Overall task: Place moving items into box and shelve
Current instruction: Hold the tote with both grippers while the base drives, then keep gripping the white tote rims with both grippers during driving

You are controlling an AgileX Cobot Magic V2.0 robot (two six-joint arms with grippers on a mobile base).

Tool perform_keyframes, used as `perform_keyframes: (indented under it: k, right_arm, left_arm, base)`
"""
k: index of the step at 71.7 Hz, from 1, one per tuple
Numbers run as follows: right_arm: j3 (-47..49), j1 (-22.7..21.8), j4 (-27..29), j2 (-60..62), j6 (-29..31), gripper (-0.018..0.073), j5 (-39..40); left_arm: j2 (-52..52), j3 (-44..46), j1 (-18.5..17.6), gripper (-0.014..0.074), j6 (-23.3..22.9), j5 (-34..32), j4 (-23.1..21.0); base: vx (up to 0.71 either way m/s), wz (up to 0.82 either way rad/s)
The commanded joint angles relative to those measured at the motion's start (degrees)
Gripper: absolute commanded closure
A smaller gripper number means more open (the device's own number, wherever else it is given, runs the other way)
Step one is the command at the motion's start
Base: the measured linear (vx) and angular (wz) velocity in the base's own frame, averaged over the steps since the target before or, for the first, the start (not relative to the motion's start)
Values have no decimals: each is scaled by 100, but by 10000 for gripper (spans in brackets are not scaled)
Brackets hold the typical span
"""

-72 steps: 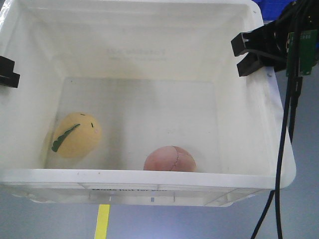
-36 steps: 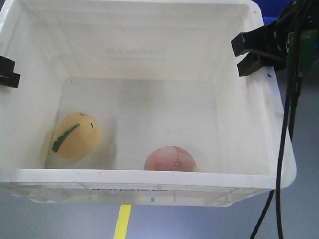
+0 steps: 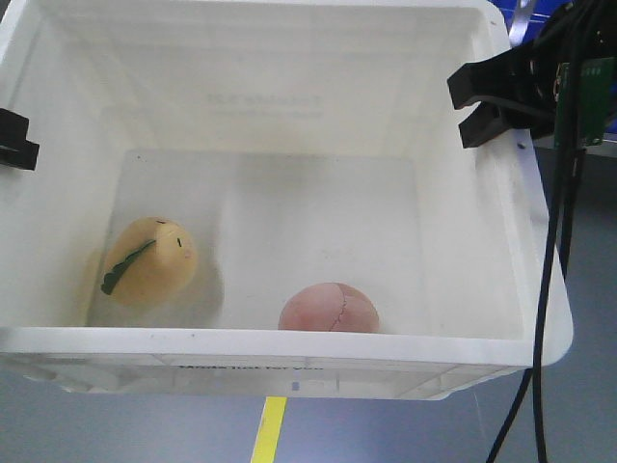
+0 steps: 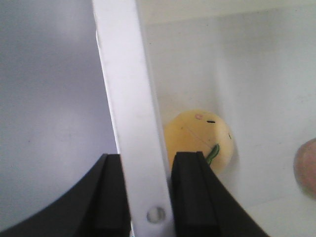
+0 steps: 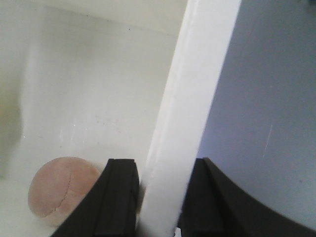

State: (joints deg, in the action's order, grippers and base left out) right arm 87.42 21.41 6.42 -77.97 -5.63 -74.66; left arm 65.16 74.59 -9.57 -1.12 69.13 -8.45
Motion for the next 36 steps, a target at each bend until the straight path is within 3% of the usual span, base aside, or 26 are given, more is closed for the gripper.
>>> perform_keyframes:
  k: [1,36]
  right_arm:
    - [268,5,200,225,135,571,391]
    - [268,5,200,225,135,571,391]
  left_arm:
    - [-175,250,3,613,76,-658,-288]
    - [-175,250,3,613,76,-652,-288]
  base:
    - [44,14]
    - [45,12]
